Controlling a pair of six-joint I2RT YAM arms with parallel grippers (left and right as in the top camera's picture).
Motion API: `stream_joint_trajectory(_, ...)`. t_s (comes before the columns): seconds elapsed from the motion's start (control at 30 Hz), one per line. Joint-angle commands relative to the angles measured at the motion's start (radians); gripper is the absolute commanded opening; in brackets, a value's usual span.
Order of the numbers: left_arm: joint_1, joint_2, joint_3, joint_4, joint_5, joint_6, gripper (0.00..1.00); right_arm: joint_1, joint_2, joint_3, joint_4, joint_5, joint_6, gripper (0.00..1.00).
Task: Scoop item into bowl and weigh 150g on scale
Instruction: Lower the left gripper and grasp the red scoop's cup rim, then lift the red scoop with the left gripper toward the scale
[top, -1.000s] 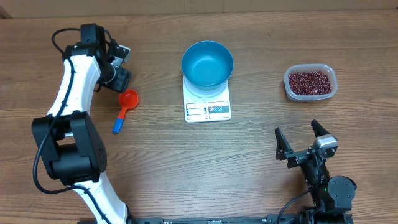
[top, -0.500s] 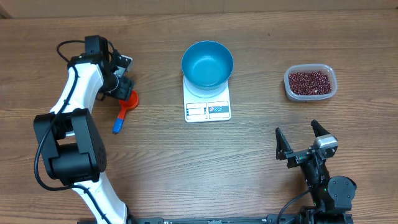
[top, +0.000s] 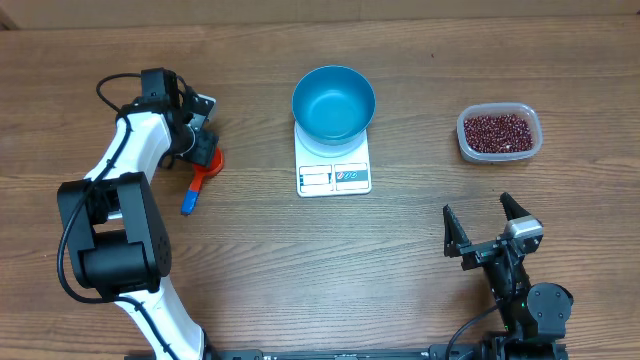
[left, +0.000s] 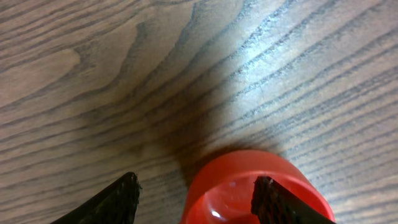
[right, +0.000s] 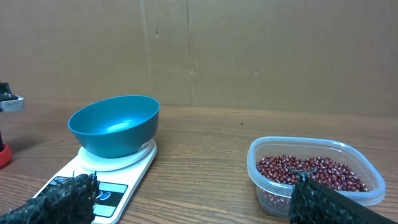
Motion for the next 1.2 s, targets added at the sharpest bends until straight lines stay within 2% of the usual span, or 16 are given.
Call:
stream_joint_trajectory(0.0,0.003,0.017,-0.022,0.025,0.019,-0.034,0.61,-0.005,-0.012,-0.011,0.005,0.003,-0.001,1.0)
stream_joint_trajectory(0.37,0.003,0.106,-0.029,0.035,0.056,-0.052,0.54,-0.006,-0.012,-0.011,0.005,0.003,-0.001,1.0)
stream_joint_trajectory(0.63,0.003,0.117,-0.019,0.042,0.062,-0.1,0.12,-0.005,-0.012,-0.011,0.005,0.003,-0.001,1.0)
stream_joint_trajectory(0.67,0.003,0.117,-0.011,0.041,0.062,-0.105,0.04,-0.005,-0.012,-0.011,0.005,0.003,-0.001,1.0)
stream_joint_trajectory(0.87,0.003,0.113,0.098,-0.038,0.058,-0.19,0.04,-0.005,-0.012,-0.011,0.005,0.003,-0.001,1.0)
stream_joint_trajectory(1.17,0.003,0.093,0.489,-0.388,0.002,-0.427,0.04,-0.005,-0.012,-0.011,0.005,0.003,-0.001,1.0)
